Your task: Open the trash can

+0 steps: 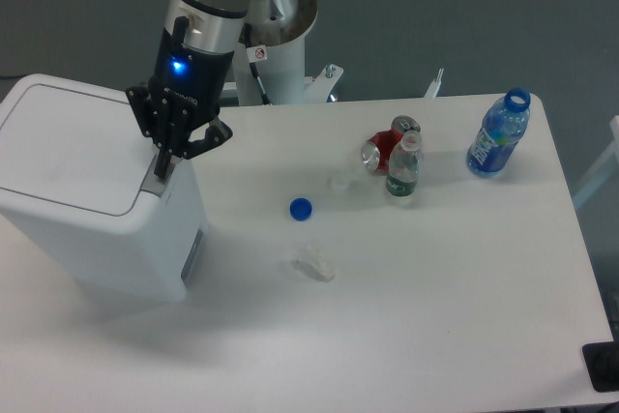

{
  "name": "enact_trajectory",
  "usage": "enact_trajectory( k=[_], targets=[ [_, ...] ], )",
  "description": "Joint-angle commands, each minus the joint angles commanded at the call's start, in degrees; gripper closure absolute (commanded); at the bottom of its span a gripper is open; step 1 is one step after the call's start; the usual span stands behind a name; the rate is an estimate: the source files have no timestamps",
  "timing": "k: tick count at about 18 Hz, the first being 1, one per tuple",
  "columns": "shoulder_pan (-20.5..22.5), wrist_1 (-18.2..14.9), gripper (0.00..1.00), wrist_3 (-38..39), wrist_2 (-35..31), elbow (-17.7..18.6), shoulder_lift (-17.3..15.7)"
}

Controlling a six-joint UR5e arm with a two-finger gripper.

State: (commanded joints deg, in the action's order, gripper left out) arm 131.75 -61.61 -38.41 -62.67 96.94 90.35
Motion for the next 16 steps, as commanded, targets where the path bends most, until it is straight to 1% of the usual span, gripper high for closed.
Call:
enact_trajectory(
  k=[9,10,11,12,13,14,16],
  targets=[
    [0.1,0.1,1.0,0.0,0.0,-0.2,0.0],
    [0.6,0.2,0.95,-0.1,0.2,-0.6,-0.1],
    [0.9,0.3,0.67,-0.8,0.2,-0.9,-0.1],
    [1.1,0.4,0.36,-2.8,0.2,-1.4,0.0],
    [1.9,0.3,0.15,-4.9,0.1,-1.7,0.1],
    [3.3,0.4,0.01,-6.5,0.1,-1.7,0.3],
    [5.4,0.3,0.0,-7.7,0.2,-1.8,0.3]
  ],
)
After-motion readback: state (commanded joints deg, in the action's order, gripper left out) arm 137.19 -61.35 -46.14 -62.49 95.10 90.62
